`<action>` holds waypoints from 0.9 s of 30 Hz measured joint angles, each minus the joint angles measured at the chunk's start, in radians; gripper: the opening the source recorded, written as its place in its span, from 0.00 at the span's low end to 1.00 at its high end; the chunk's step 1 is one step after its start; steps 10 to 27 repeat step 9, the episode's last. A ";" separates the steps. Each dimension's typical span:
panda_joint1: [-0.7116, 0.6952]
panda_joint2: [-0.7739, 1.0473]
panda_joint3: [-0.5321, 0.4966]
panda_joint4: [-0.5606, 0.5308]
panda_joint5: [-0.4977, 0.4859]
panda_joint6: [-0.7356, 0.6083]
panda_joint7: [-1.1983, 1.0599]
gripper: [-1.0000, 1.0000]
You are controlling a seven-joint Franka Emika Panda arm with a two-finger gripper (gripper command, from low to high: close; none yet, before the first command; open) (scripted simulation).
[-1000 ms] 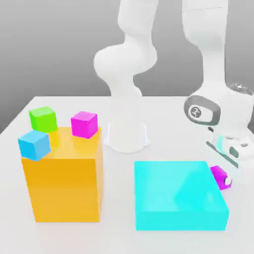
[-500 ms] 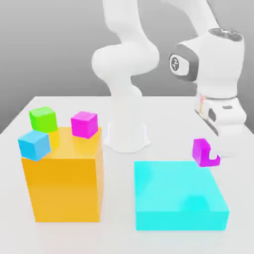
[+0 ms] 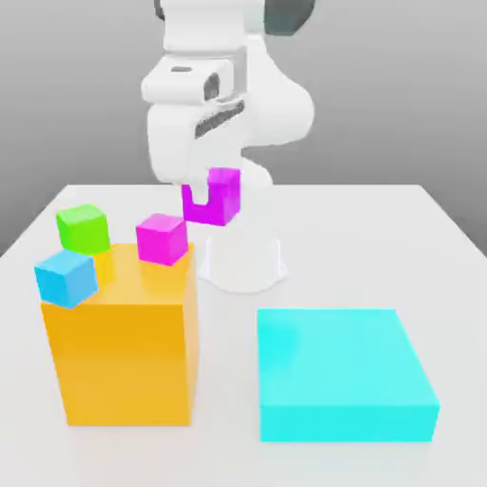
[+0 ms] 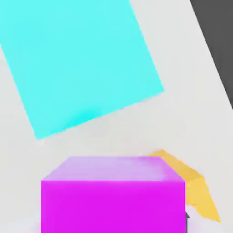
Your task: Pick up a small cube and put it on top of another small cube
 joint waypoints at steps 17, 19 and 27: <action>-0.077 -0.002 -0.058 -0.121 -0.065 0.120 0.004 1.00; -0.077 -0.002 -0.058 -0.121 -0.065 0.120 0.004 1.00; -0.077 -0.002 -0.058 -0.121 -0.065 0.120 0.004 1.00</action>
